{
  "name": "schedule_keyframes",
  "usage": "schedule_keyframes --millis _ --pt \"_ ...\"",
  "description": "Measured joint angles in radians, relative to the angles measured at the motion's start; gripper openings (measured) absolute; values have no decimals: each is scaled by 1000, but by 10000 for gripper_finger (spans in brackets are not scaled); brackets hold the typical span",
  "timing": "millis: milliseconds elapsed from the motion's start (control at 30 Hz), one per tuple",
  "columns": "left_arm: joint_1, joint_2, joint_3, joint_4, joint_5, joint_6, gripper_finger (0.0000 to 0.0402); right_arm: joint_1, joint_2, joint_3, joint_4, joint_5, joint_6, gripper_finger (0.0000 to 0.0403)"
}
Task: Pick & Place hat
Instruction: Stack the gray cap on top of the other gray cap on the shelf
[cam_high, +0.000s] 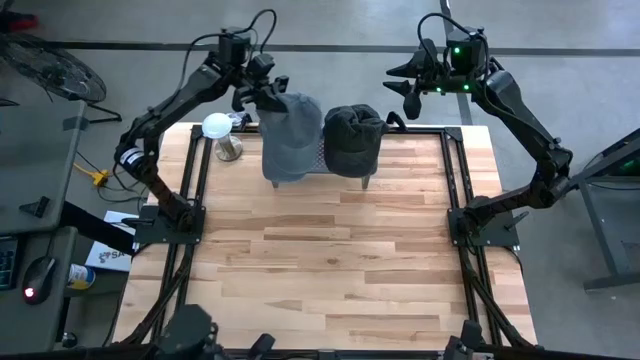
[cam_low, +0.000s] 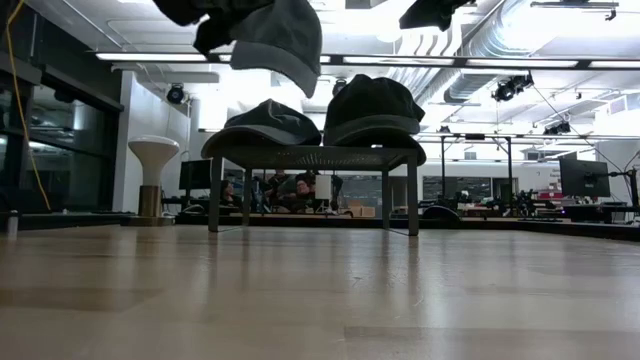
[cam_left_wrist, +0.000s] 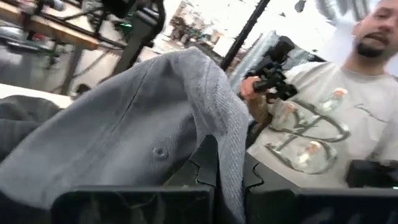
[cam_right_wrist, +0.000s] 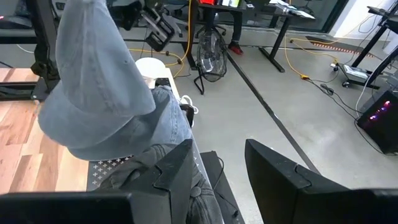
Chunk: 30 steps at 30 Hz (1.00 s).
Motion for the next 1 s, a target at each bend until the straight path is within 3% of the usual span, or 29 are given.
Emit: schedule_keyframes --millis 200,1000 --pt "0 58 0 35 8 -38 0 0 0 0 -1 4 14 140" --pt "54 68 0 16 10 -65 0 0 0 1 -19 4 17 140"
